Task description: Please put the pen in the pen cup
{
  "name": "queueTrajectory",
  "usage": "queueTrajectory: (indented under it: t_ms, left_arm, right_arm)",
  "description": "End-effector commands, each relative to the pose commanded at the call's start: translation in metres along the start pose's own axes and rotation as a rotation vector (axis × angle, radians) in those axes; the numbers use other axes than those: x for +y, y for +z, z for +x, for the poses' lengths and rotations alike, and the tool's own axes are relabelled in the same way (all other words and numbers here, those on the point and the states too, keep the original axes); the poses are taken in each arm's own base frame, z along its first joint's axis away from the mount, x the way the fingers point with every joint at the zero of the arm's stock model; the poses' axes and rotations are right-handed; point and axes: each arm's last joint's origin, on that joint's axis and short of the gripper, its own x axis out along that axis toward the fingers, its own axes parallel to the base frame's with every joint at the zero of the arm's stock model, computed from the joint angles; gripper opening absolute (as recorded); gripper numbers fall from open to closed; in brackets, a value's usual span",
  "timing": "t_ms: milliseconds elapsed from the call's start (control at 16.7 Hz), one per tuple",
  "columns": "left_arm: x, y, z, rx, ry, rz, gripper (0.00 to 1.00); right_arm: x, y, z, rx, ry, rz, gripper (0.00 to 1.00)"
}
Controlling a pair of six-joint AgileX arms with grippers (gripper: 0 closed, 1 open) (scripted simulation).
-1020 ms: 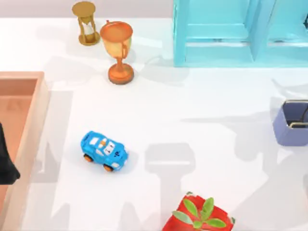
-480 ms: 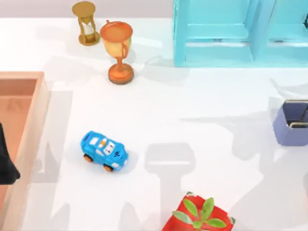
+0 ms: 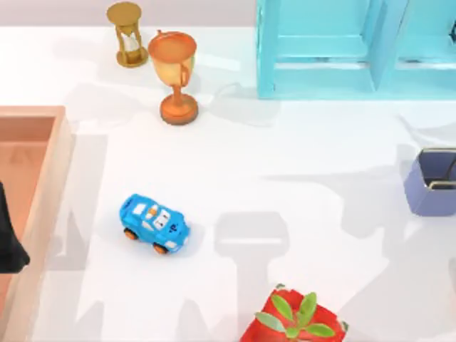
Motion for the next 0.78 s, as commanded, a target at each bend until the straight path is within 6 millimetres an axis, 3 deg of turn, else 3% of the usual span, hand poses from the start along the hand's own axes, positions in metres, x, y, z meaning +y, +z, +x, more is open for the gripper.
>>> queueTrajectory:
  t_ms: [660,780]
  left_arm:
    - [0.0000,0.0000,0.0000,0.000,0.000,0.000,1.00]
    - [0.0000,0.0000,0.0000,0.000,0.000,0.000,1.00]
  right_arm:
    - [0.0000,0.0000,0.0000,0.000,0.000,0.000,0.98]
    - [0.0000,0.0000,0.0000,0.000,0.000,0.000,1.00]
